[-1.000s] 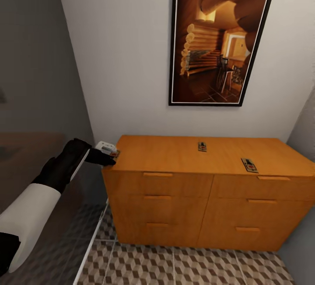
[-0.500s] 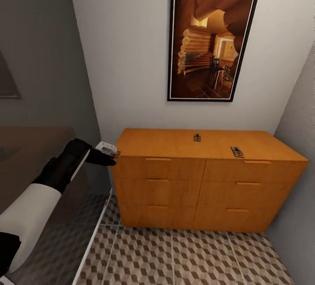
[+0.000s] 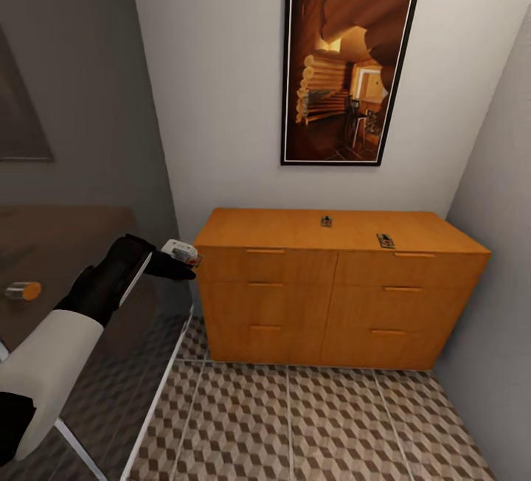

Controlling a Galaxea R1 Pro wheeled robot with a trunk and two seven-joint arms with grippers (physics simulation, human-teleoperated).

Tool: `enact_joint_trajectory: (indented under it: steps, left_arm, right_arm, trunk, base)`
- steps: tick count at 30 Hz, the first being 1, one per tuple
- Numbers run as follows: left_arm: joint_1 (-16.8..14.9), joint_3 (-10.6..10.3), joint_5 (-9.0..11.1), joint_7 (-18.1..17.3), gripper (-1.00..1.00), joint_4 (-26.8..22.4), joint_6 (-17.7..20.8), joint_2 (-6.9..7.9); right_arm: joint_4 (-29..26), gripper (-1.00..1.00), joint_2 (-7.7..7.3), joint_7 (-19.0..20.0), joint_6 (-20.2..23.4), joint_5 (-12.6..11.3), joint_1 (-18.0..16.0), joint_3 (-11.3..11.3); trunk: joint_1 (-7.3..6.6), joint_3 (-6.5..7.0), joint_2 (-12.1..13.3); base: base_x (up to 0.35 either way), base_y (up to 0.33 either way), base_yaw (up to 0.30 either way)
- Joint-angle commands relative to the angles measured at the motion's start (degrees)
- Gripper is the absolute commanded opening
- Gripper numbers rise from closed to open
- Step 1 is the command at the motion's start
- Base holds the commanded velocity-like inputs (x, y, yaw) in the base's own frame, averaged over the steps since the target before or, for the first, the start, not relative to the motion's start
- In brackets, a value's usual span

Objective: Take the four mousetraps from the cabinet in the bathroom and place them on the bathroom floor. Make sure all four end up on the same floor surface, and ensure that at least two of them are either under or directly next to the same bathroom sink.

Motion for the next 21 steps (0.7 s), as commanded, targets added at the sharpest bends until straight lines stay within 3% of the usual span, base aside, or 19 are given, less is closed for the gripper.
enact_joint_trajectory:
  steps: [1,13,17,21]
  left_arm:
    - [0.0,-0.1,-0.6,-0.5,-1.0,0.0,0.0,0.06]
    - [0.6,-0.3,-0.7,-0.6,-1.0,4.3,-0.3,-1.8]
    - [4.3,-0.4,-0.7,-0.7,-1.0,6.5,-1.1,-2.17]
    - [9.0,-0.4,-0.7,-0.5,-1.0,9.4,-8.1,-2.22]
  right_arm:
    - [-0.1,-1.0,0.02,-0.1,-0.1,-0.3,0.0,0.2]
    - [-1.1,-1.0,-0.14,-0.1,-0.1,-0.3,0.0,0.2]
    - [-3.3,-1.0,-0.35,-0.2,-0.2,-0.2,0.0,0.2]
    - [-5.9,-1.0,-0.43,-0.2,-0.1,-0.2,0.0,0.2]
  trunk:
    - [-0.01,-0.05,0.0]
    - [-0.01,-0.05,0.0]
    - [-0.01,-0.05,0.0]
    - [-0.01,-0.05,0.0]
  base:
    - [-0.073,0.0,0.0]
    - [-0.013,0.0,0.0]
    - [0.0,0.0,0.0]
    - [0.0,0.0,0.0]
